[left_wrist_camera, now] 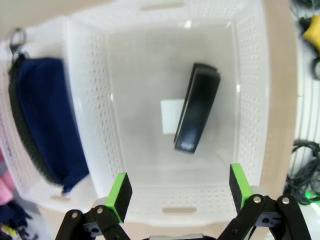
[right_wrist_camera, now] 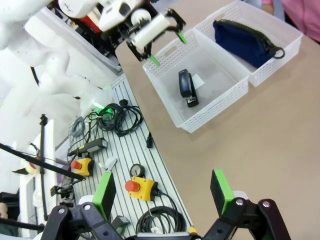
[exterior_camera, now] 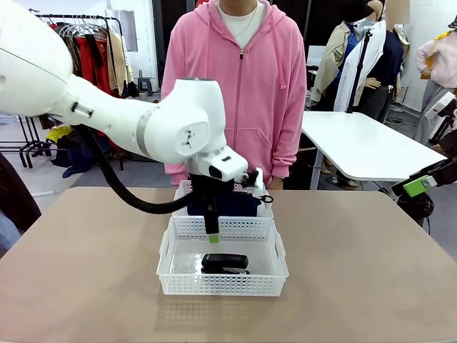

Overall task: Distribute items into two baskets.
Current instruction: Place the picked Stapler into the Organizing basket as instructed by the person.

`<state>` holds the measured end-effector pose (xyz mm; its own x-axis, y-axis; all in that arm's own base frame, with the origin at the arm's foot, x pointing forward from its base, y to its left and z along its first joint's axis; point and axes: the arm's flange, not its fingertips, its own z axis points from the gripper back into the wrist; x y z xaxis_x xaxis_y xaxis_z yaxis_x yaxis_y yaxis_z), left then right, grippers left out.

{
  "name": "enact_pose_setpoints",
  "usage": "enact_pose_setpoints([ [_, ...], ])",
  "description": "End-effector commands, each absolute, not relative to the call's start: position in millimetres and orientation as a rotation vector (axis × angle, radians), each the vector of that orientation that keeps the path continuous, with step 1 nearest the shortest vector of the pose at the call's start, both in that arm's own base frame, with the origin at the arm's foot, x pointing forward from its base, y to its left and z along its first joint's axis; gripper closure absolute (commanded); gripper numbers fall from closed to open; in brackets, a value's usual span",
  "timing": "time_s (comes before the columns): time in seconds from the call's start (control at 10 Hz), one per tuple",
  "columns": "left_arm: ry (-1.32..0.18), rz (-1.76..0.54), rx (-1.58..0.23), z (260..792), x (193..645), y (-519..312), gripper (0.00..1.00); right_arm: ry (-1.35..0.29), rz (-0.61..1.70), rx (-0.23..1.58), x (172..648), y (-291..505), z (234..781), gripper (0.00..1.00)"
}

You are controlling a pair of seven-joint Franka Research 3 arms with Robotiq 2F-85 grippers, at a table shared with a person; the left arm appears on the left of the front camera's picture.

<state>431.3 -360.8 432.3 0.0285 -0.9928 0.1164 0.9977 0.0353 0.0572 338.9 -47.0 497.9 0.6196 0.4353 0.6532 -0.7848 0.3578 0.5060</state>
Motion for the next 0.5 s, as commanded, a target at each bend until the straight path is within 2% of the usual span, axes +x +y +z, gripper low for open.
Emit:
enact_pose_setpoints([
  [0.0,-0.138,-1.386,-0.095,474,428,-310,0.00,-0.444,0.823,0.896,338,-46,499,0.00],
  [0.4,-0.247,-1.118,-0.311,523,406,-177,0.00,-0.444,0.823,0.896,338,-46,499,0.00],
])
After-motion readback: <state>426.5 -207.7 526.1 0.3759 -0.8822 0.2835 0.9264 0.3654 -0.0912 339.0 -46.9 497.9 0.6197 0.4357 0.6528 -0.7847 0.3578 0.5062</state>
